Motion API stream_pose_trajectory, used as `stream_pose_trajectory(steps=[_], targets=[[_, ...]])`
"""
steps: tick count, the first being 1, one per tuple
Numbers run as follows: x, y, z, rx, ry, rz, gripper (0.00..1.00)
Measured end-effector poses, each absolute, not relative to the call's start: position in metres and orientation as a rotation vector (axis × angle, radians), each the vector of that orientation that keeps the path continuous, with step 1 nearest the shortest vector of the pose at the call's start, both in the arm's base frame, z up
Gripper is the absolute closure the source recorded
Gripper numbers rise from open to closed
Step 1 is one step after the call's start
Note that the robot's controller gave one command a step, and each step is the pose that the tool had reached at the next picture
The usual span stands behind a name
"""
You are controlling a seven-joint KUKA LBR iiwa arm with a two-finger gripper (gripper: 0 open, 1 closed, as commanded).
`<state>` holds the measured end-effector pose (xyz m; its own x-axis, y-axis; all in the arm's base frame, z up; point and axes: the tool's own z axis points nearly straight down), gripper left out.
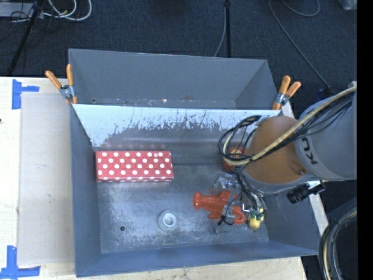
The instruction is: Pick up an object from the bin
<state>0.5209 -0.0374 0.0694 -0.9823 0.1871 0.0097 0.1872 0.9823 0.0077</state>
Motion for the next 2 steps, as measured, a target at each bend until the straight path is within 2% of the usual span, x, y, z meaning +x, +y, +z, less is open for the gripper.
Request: stream_pose_trajectory(steps=[1,2], targets=[[0.5518,-0.0377,0.0685,-0.352,-3.119,-0.001,1.00],[0.5518,-0.0377,0.0685,-0.352,-3.119,-0.001,1.00]])
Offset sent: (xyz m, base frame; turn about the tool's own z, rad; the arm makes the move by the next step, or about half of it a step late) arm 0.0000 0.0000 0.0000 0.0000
